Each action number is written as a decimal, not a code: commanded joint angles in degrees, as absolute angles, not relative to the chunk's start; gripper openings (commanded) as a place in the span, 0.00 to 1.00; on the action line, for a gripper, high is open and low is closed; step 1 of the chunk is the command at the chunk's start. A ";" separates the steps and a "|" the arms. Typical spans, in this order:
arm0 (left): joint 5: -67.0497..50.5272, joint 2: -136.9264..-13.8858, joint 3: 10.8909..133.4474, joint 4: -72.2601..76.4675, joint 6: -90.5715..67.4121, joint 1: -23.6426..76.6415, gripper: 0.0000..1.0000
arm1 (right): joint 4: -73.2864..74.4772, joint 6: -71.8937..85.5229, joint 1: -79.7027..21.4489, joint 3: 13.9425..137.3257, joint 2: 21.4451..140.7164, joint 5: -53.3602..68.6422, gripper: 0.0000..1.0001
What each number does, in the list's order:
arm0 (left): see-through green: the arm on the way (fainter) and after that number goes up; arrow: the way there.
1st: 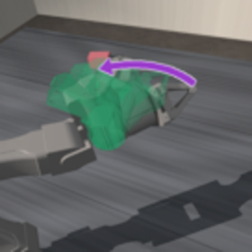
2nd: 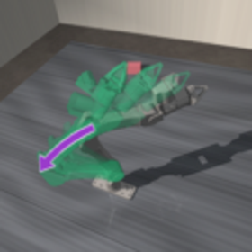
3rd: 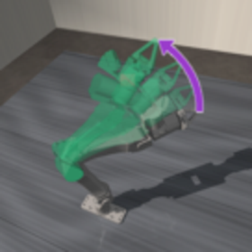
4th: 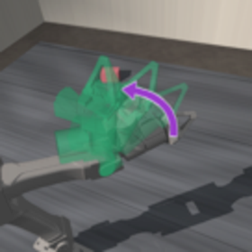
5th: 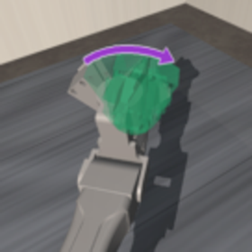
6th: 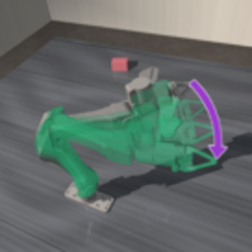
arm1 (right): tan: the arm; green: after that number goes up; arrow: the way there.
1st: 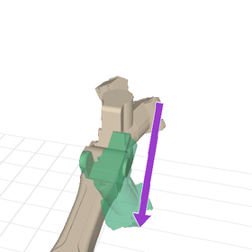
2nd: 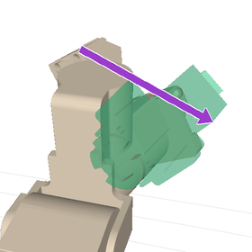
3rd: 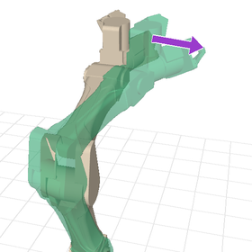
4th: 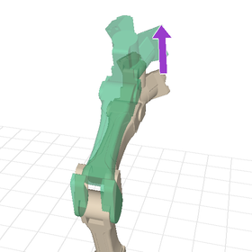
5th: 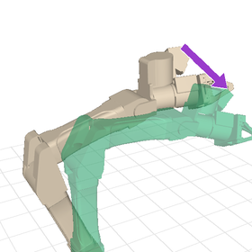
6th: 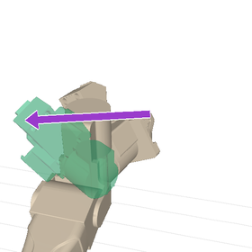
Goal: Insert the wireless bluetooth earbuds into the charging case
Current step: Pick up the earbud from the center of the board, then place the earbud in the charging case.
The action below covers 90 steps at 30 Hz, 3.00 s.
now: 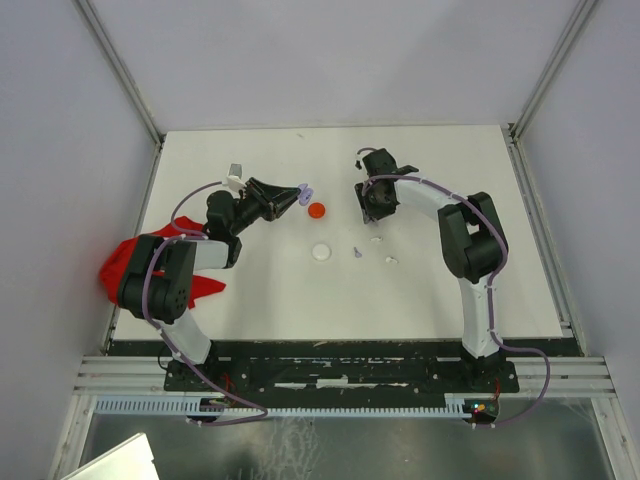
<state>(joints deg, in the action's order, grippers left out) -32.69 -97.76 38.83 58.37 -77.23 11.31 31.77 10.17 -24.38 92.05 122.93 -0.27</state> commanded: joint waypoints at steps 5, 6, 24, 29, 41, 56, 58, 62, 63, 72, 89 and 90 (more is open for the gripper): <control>-33.39 -96.55 39.85 59.98 -77.87 10.93 0.03 | 31.82 9.93 -24.34 94.25 123.85 -0.26 0.46; -33.40 -96.56 39.82 60.00 -77.87 10.97 0.03 | 31.76 9.93 -24.24 94.15 123.84 -0.23 0.45; -33.31 -96.02 39.12 60.24 -77.96 10.73 0.03 | 32.46 10.02 -24.29 94.77 124.58 -0.79 0.33; -33.13 -95.72 38.85 60.21 -77.91 10.68 0.03 | 32.56 10.06 -24.34 95.09 124.60 -0.83 0.28; -33.02 -95.32 38.36 60.46 -78.06 10.71 0.03 | 31.72 9.87 -24.35 94.44 121.30 -1.02 0.17; -33.37 -95.09 38.12 60.28 -78.76 10.77 0.03 | 16.38 13.99 -24.28 85.23 106.72 4.39 0.10; -33.68 -95.49 38.35 60.33 -79.44 11.02 0.03 | 11.52 14.99 -24.32 82.89 104.10 7.15 0.08; -34.10 -96.50 39.29 60.66 -81.07 11.65 0.03 | 3.97 17.75 -24.30 79.59 100.02 14.03 0.07; -34.22 -96.87 39.57 60.67 -81.52 11.93 0.03 | 2.44 18.62 -24.27 79.14 99.42 15.79 0.07; -35.69 -101.07 41.89 63.55 -87.92 14.44 0.03 | -13.98 26.33 -24.43 73.33 96.21 27.39 0.07; -36.65 -106.29 41.66 76.26 -99.30 16.04 0.03 | -36.19 30.37 -26.61 62.00 94.79 31.97 0.05; -36.73 -106.38 41.66 76.56 -99.66 16.11 0.03 | -37.14 30.42 -26.71 61.70 94.83 32.03 0.05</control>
